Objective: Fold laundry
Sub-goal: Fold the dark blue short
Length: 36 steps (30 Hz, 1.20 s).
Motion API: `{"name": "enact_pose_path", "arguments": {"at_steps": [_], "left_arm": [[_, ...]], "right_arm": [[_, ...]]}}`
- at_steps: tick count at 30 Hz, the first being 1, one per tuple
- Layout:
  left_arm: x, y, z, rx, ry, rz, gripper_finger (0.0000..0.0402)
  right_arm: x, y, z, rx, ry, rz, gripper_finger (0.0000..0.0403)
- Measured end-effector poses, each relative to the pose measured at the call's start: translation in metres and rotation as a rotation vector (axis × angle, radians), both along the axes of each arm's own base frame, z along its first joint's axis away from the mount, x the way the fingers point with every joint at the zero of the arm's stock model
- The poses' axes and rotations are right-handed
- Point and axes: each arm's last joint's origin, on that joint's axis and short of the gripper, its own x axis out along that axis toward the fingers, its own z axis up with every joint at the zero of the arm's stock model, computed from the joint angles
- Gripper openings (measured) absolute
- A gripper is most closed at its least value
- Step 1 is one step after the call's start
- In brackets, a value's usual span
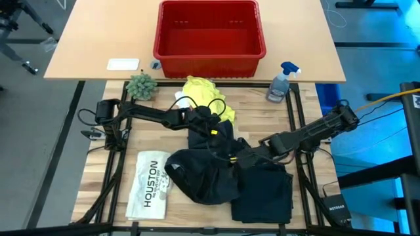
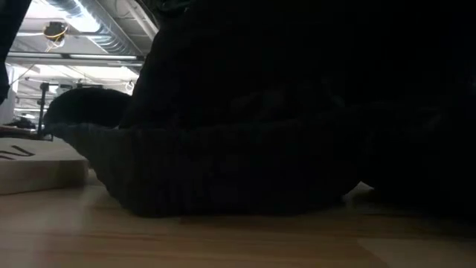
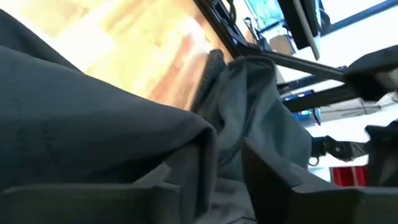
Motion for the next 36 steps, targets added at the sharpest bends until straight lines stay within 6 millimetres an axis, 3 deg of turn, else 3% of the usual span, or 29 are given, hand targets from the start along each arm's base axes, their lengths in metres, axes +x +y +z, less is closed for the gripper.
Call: {"name": "enact_pose_path", "arguments": {"at_steps": [8, 18, 26, 36], "left_arm": [[0.001, 0.005, 0.002, -0.012, -0.025, 0.022, 0.0187], [-0.002, 0.028, 0.001, 0.016, -0.011, 0.120, 0.0194], [-0.017, 0.031, -0.018, 0.099, 0.216, 0.072, 0.0233], [-0.007, 0.030, 0.002, 0.034, -0.008, -0.021, 0.0279]], "right_arm": [[-0.019, 0.015, 0.019, -0.013, -0.094, -0.014, 0.0165], [-0.027, 0.028, 0.022, 0.030, -0.112, -0.023, 0.0165], [-0.040, 0.034, 0.021, 0.003, -0.069, -0.033, 0.0165], [-0.038, 0.033, 0.022, -0.019, -0.091, -0.020, 0.0165]]}}
